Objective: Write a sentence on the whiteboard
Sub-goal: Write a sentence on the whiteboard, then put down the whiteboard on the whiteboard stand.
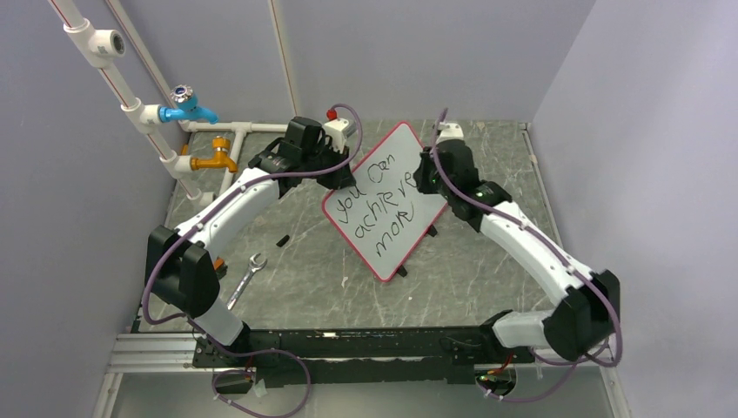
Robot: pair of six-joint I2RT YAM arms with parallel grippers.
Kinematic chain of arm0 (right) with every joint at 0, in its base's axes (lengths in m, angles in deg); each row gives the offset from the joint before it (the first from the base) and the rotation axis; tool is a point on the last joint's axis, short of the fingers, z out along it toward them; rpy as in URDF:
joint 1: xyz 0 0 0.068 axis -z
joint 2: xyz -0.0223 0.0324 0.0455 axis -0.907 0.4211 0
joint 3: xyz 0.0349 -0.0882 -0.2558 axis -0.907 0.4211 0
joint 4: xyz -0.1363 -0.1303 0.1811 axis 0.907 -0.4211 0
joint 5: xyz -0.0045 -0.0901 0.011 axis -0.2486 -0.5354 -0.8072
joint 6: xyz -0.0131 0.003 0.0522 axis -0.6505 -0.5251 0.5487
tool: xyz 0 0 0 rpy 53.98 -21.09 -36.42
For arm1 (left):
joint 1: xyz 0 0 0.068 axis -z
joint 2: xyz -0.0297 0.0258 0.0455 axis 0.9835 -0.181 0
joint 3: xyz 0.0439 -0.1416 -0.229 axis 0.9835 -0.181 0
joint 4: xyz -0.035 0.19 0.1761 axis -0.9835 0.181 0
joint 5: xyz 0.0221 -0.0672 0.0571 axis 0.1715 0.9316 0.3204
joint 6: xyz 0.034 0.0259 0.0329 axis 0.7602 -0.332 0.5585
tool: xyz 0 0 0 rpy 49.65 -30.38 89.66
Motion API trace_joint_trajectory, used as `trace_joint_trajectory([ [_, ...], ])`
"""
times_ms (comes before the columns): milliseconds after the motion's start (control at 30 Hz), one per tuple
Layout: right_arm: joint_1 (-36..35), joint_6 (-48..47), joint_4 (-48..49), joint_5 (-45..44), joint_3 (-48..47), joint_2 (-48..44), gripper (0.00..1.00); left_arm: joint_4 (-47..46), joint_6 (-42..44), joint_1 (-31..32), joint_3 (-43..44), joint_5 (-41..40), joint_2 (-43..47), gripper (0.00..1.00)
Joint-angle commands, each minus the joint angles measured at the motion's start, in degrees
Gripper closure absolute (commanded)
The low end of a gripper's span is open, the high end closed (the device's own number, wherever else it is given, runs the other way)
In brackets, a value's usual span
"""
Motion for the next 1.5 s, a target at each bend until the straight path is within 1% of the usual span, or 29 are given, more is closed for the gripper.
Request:
trace_joint_trajectory([
  [0,0.03,-0.38,-5.42,-2.49,-2.56,-8.41,1.00,0.60,4.48,0.76,1.87,-1.62,0.84,1.00],
  [133,0.01,2.82,-5.96,-3.38,4.07,-17.59,1.00,1.83,5.62,0.76,2.70,-0.84,-0.05,1.00],
  [300,0.03,4.51,-6.70,-5.18,9.84,-22.95,1.00,3.50,6.53,0.80,4.42,2.76,-2.11,1.00],
  [433,0.03,5.08,-7.00,-5.82,11.45,-24.61,1.00,4.55,6.54,1.29,5.12,4.31,-3.87,1.00],
  [467,0.06,5.19,-6.97,-5.84,11.64,-24.93,1.00,5.07,8.52,1.50,5.57,4.81,-4.47,1.00],
  [633,0.08,5.39,-7.16,-6.64,12.26,-26.04,1.00,8.23,11.17,2.99,7.80,7.36,-7.72,1.00],
  [1133,0.00,5.63,-8.47,-9.23,11.67,-31.90,1.00,11.27,17.01,8.01,8.56,13.60,-10.75,1.00],
  [1233,0.03,5.51,-8.64,-8.97,11.63,-32.21,1.00,11.96,17.78,8.27,8.79,16.20,-11.90,0.98],
  [1367,0.05,5.05,-8.45,-8.77,11.85,-32.17,1.00,12.63,18.34,8.81,9.06,15.73,-13.00,0.95],
  [1467,0.08,4.95,-7.97,-8.66,12.06,-31.85,1.00,12.17,18.15,9.07,8.77,14.75,-13.57,0.95],
])
